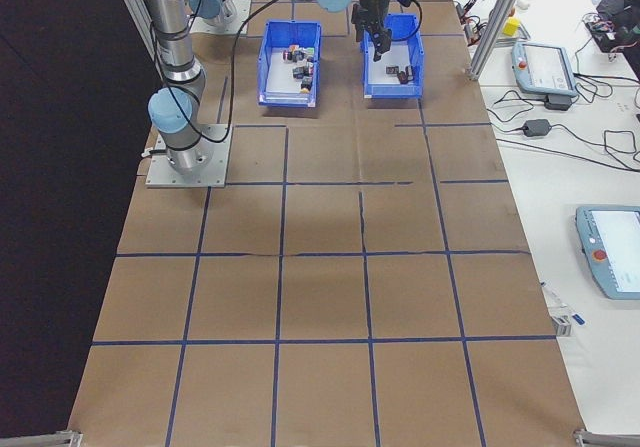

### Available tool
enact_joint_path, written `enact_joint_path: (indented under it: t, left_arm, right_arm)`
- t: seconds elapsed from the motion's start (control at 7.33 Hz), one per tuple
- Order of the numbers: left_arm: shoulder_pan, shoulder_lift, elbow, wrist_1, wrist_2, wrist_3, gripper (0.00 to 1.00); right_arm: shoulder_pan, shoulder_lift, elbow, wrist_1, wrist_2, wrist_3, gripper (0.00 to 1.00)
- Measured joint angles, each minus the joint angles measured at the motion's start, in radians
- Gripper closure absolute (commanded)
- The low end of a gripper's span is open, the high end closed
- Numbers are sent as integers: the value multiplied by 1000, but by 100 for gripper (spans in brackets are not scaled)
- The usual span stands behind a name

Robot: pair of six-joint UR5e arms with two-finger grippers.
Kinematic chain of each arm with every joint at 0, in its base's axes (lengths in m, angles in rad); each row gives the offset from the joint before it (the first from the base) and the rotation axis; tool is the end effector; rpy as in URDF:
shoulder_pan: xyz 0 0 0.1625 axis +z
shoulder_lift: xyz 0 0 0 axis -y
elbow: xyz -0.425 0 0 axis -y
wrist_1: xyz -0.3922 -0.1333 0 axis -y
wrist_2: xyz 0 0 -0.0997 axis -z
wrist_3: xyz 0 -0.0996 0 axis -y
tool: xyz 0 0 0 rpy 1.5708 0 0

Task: Place button box in front

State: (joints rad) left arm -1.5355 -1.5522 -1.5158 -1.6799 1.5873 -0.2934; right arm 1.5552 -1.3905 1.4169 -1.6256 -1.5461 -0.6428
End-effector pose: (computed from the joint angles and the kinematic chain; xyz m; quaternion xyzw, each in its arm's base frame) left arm -0.1147 -0.4837 0.5132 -0.1634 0.9864 0.0165 0.0105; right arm 0.1268 -0.5728 0.4736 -0.3086 0.9510 -0.0174 0.0071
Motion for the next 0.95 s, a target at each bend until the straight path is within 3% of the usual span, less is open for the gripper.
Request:
enact_joint_path:
  t: [0.41, 0.95]
  left_arm:
    - [-26, 74, -89, -9, -25, -426, 1]
    - [-128, 249, -332, 14, -93, -1057, 1]
  right_arm:
    - [57, 71, -29, -57, 1, -372, 0]
    - [202, 196, -80, -155, -2, -608, 0]
